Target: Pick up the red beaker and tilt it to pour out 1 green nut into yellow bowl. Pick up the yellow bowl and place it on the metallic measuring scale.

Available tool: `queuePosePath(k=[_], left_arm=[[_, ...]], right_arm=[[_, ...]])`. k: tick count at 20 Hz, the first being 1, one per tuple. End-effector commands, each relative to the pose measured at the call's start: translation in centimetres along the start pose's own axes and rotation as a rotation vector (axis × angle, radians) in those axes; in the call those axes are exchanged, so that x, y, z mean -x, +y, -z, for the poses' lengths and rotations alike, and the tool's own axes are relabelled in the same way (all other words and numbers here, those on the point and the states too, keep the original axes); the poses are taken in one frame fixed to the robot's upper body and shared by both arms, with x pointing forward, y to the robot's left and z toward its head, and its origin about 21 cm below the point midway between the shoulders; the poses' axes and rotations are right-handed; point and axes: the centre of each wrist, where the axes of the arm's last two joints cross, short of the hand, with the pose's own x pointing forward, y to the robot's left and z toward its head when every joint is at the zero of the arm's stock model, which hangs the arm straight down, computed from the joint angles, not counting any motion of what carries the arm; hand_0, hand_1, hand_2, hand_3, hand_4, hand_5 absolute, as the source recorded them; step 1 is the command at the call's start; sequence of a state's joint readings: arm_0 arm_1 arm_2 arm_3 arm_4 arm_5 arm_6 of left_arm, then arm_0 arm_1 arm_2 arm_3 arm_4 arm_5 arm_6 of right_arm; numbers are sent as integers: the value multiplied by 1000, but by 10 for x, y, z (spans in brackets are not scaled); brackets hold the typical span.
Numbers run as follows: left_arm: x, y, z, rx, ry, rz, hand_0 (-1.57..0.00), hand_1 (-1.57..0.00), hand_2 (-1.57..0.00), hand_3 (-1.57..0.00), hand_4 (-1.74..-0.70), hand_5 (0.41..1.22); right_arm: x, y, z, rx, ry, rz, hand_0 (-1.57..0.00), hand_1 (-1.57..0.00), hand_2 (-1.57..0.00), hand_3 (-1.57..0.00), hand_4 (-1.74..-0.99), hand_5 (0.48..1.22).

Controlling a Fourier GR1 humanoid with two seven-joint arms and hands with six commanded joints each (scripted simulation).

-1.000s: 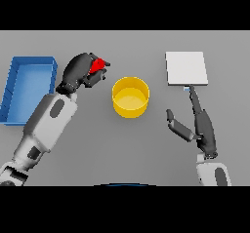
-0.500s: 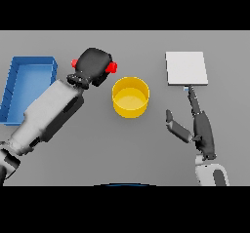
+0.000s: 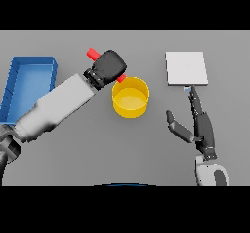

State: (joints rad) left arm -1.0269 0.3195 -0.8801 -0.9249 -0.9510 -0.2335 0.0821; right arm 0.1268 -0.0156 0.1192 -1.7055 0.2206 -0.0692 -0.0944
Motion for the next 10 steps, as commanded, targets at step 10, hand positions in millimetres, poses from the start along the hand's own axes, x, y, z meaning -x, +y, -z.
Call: queuePosePath(k=[10], left_arm=[[-9,21,16,75,-46,383,-1571,-1571,-1571,-1561,-1739,1221]], right_arm=[[2,6,0,20,26,-24,1,1,1,1,-1276,593]])
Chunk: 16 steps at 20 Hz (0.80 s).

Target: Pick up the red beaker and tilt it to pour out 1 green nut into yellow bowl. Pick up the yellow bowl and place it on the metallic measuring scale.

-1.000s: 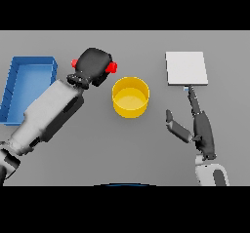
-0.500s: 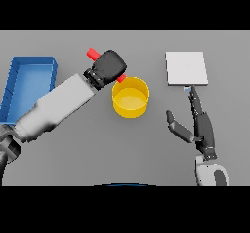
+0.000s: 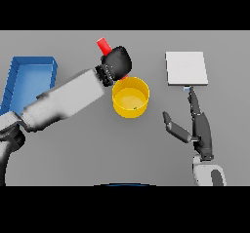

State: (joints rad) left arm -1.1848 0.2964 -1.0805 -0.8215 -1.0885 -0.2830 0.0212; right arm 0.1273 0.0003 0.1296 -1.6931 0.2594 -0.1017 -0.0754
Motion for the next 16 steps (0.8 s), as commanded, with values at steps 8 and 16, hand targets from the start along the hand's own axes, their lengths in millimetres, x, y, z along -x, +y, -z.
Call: queuePosePath(k=[8,16], left_arm=[[-4,15,9,52,-50,251,-1571,-1571,-1571,-1569,-1734,1221],[38,45,2,19,-28,340,-1571,-1571,-1571,-1571,-1729,1221]], right_arm=[[-1,-4,0,10,-17,-49,1,1,1,1,-1204,591],[-2,2,4,11,-19,-54,1,1,1,1,-1209,592]])
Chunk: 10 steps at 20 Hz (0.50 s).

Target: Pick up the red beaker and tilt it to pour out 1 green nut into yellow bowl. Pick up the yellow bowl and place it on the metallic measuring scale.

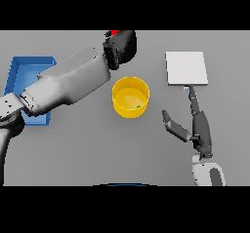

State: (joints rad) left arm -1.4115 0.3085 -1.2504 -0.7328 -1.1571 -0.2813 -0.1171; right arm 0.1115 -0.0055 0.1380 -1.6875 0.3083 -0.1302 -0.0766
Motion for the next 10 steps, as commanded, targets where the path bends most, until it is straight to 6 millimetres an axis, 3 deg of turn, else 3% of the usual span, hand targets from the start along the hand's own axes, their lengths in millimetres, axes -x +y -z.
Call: queuePosePath(k=[1,2,4,7,10], left_arm=[[12,3,-2,-13,34,-6,-1571,-1571,-1571,-1494,-1727,1221],[31,5,-7,-19,74,-19,-1571,-1571,-1399,-1509,-1676,1221],[66,6,-20,-39,139,-74,-1571,-1571,-1461,-1041,-1699,1221],[113,6,-38,-47,266,-197,-1571,-1571,-1515,-1300,-1709,1221],[154,-22,-57,-39,432,-475,-1571,-1571,-1542,-1380,-1723,1221]], right_arm=[[0,2,-2,-5,-8,-2,1,1,1,1,-1203,592],[-1,0,2,1,-6,-4,1,1,1,1,-1201,592],[1,1,0,-6,-11,9,1,1,1,1,-1186,596],[2,-4,2,-15,-11,41,1,1,1,1,-1182,593],[2,1,4,-21,-11,62,1,1,1,1,-1200,596]])
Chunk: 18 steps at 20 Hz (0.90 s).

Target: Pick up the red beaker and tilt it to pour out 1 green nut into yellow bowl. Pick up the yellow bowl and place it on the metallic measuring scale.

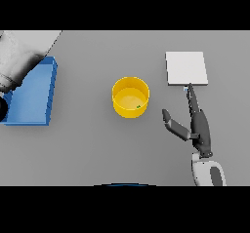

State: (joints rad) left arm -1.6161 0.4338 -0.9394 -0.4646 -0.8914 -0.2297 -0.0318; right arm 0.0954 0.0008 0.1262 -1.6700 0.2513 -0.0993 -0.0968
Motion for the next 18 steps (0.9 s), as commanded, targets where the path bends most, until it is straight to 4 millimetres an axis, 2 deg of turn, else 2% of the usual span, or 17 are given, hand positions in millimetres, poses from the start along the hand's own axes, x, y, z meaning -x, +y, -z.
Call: queuePosePath(k=[1,3,5,8,10,13,16,18], left_arm=[[15,-9,-1,5,51,-128,-1571,-1571,-1548,-1379,-1727,1221],[44,-37,-6,27,185,-356,-1571,-1571,-1556,-1360,-1732,1221],[71,-64,-17,2,250,-566,-1571,-1571,-1562,-1383,-1735,1221],[91,-111,-34,-23,342,-803,-1571,-1571,-1566,-1426,-1738,1221],[99,-139,-48,-32,463,-919,-1571,-1571,-1568,-1414,-1739,1221],[98,-183,-71,-76,614,-1087,-1571,-1571,-1569,-1446,-1740,1221],[81,-214,-91,-53,753,-1216,-1571,-1571,-1570,-1458,-1740,1221],[65,-231,-108,-37,815,-1260,-1571,-1571,-1570,-1452,-1741,1221]], right_arm=[[0,-3,0,0,-4,-1,1,1,1,1,-1199,594],[1,-2,2,-10,3,3,1,1,1,1,-1222,592],[6,-4,2,-10,-3,-4,1,1,1,1,-1222,590],[2,-4,3,-17,-41,-8,1,1,1,1,-1222,586],[3,-6,4,-31,-39,-22,1,1,1,1,-1223,591],[5,-8,3,-45,-17,-29,1,1,1,1,-1212,604],[4,-13,7,-52,-13,-60,1,1,1,1,-1210,631],[5,-8,6,-58,-26,-66,1,1,1,1,-1210,649]])
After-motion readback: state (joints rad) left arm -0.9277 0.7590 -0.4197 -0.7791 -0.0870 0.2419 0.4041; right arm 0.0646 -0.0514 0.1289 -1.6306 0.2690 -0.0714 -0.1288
